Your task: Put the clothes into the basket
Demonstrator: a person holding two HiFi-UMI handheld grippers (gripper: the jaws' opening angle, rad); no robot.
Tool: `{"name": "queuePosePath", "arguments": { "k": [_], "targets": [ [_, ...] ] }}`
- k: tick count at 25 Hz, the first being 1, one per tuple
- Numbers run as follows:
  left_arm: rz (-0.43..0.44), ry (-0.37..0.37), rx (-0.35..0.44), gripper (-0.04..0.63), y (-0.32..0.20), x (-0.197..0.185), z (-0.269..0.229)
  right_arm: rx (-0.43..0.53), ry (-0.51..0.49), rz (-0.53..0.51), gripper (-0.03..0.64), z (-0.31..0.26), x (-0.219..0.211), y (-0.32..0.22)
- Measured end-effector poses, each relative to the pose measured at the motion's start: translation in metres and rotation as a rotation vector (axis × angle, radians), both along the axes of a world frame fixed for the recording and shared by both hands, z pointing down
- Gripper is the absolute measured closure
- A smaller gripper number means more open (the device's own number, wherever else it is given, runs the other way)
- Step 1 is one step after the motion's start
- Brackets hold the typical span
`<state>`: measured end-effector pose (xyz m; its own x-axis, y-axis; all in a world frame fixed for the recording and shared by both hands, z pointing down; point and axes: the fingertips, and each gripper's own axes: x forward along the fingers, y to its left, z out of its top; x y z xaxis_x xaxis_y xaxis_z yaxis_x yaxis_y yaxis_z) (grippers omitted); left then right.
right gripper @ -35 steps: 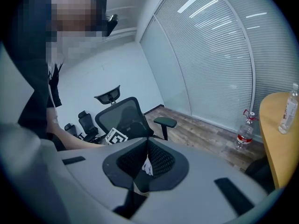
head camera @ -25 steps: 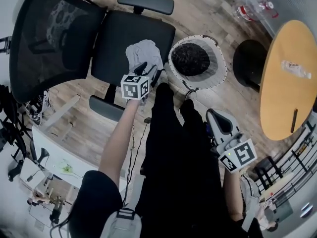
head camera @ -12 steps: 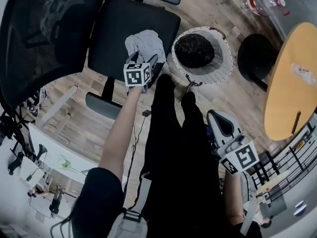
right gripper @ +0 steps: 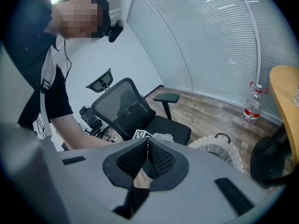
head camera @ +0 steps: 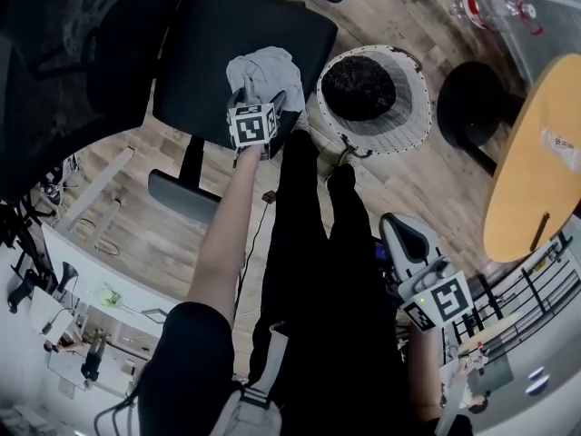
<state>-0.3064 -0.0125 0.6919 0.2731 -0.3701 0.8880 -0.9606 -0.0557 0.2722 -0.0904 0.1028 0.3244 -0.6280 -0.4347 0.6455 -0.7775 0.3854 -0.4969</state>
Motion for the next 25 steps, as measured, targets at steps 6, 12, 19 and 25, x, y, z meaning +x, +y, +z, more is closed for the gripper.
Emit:
{"name": "queuePosePath", "arguments": {
  "k": [6, 12, 19, 25],
  "targets": [
    [0.000, -0.031, -0.037, 0.095, 0.002, -0.005, 0.029, -0.029, -0.004, 0.000, 0.600, 0.010, -0.005, 0.002],
    [0.002, -0.077, -0.065, 0.091, -0.001, -0.005, 0.053, -0.050, -0.009, 0.004, 0.600, 0.018, -0.010, 0.007],
    [0.041, -0.136, -0.054, 0.093, -0.004, -0.008, 0.069, -0.072, -0.008, 0.025, 0.600, 0.025, -0.010, 0.014],
    [0.032, -0.139, -0.078, 0.098, -0.005, -0.012, 0.076, -0.073, -0.002, 0.032, 0.600, 0.027, -0.007, 0.014]
  ]
}}
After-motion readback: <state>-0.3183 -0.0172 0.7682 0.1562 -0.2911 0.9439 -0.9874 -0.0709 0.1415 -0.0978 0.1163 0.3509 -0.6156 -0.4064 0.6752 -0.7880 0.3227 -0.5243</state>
